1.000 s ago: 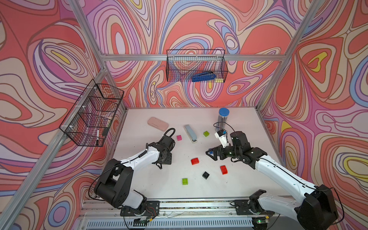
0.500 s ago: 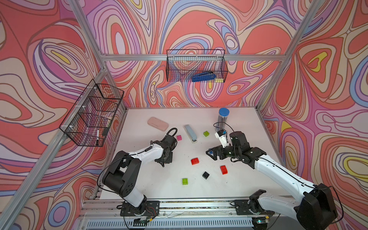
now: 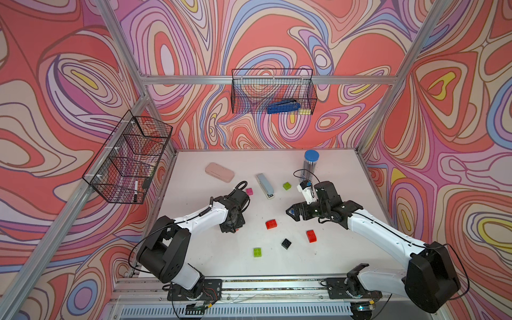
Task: Assemble the letter s with lego
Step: Place the lego brick at the center of the board.
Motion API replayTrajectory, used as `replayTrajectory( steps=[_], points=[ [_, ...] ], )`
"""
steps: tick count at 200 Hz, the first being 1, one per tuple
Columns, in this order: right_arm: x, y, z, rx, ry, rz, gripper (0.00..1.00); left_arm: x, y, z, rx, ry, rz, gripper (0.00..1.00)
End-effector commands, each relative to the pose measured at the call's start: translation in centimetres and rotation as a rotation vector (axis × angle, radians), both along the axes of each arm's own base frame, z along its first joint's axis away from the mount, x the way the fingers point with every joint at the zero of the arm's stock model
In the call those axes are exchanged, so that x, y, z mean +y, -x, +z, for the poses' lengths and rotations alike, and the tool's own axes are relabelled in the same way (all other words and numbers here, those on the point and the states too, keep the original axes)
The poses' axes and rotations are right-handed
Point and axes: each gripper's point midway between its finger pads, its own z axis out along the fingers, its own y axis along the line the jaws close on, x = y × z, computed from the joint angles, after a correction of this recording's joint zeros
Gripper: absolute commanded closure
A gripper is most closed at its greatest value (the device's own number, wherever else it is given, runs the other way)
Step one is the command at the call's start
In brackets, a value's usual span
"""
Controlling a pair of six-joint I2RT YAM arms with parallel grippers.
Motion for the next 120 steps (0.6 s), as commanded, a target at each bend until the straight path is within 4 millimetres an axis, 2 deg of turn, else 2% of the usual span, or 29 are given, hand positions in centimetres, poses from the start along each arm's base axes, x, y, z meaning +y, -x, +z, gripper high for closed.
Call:
replayTrajectory(
  steps=[1, 33, 80, 120],
  points=[
    [0.8, -1.2, 1.2, -0.050, -0.012, 0.020, 0.02, 0.3, 0.8, 0.2, 0.055, -0.037, 0.218, 0.71],
    [1.4, -1.6, 0.8, -0.050, -0.026, 0.045, 0.02, -1.1, -0.3, 0.7, 0.029, -0.049, 0.307, 0.71],
    [2.2, -2.0, 0.2, -0.036, -0.062, 0.074, 0.02, -1.4, -0.8, -0.7, 0.067, -0.105, 0.402, 0.69],
    [2.1, -1.9, -0.1, -0.029, -0.073, 0.083, 0.02, -1.9, -1.9, -0.6, 0.059, -0.119, 0.452, 0.60]
  ],
)
